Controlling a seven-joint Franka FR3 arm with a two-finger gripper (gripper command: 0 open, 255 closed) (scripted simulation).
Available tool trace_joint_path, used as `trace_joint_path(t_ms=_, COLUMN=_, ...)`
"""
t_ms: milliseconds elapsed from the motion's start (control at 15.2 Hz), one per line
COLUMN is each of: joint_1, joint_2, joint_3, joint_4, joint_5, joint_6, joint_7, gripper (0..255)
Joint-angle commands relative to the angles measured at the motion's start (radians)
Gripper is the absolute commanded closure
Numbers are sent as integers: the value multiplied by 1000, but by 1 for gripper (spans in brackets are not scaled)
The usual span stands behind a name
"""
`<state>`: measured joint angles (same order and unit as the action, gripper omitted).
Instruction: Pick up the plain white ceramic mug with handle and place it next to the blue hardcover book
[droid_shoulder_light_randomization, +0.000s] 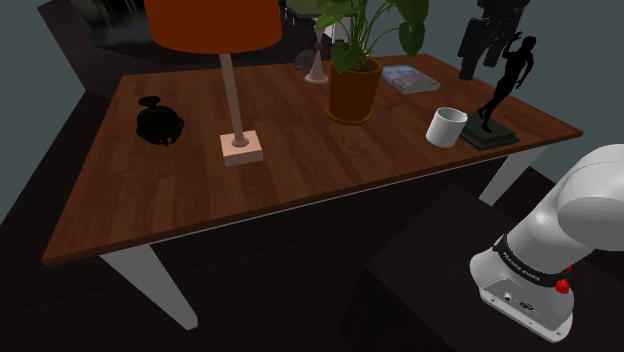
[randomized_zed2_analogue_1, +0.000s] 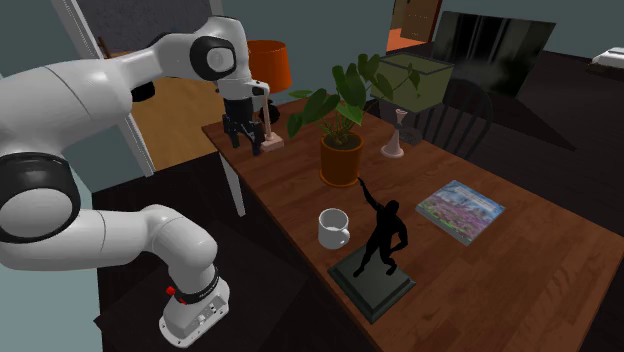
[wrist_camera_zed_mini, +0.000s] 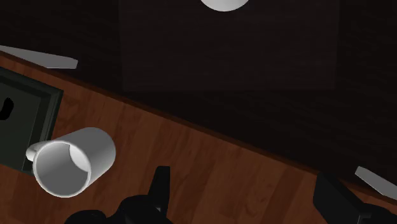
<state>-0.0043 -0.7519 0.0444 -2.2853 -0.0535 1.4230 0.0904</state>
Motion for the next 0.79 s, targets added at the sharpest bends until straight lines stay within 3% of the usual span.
trace_joint_path(t_ms=0, joint_1=0, joint_2=0, joint_3=0, joint_4=0, joint_5=0, joint_6=0, joint_7=0, gripper=0)
trace_joint_path(t_ms=726, joint_1=-48, joint_2=69, joint_3=-220, joint_4=-198, joint_5=-132, joint_6=308, joint_7=-248, gripper=0)
